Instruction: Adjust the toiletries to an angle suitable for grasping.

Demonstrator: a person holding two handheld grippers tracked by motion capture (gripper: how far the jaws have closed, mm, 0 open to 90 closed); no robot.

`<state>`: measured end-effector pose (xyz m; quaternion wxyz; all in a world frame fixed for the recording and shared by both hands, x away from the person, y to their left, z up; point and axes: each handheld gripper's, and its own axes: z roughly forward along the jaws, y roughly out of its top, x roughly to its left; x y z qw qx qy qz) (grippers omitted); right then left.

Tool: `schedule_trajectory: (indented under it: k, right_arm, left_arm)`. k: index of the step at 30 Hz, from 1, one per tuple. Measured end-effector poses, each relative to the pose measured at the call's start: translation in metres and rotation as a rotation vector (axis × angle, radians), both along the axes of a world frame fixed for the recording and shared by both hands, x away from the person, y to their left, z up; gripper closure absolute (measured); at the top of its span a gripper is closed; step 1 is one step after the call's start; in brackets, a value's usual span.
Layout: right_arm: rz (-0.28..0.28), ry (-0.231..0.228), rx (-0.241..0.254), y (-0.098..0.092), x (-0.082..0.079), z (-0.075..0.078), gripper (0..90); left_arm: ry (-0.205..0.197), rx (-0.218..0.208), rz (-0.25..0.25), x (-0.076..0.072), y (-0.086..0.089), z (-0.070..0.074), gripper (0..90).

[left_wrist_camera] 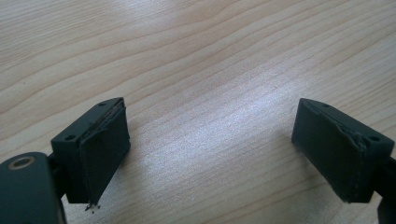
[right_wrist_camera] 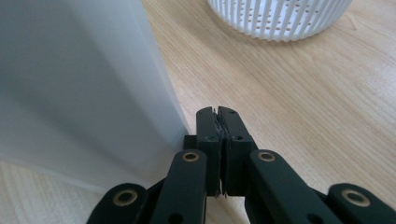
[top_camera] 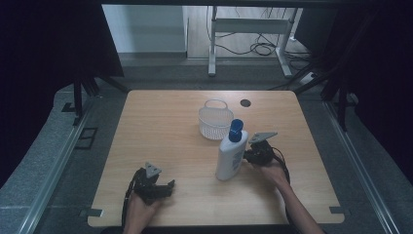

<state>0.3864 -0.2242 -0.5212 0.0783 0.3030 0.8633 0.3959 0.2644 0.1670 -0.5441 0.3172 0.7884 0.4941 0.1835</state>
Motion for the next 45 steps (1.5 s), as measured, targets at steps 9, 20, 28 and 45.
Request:
schedule_trajectory:
  k: [9,20,28,45]
  right_arm:
    - [0.026,0.008,0.0,-0.001,-0.011,0.0,86.7]
    - [0.043,0.023,-0.014,-0.002,-0.026,-0.001,85.9]
    - [0.049,0.028,-0.019,-0.001,-0.038,-0.001,85.5]
    - [0.065,0.039,-0.036,0.006,-0.063,-0.001,84.9]
  left_arm:
    - [0.0,0.0,0.0,0.0,0.0,0.0,10.9]
    - [-0.002,-0.002,0.003,0.0,0.0,0.0,10.9]
    - [-0.002,-0.001,0.002,0.0,0.0,0.0,10.9]
    - [-0.003,-0.003,0.004,0.0,-0.001,0.0,10.9]
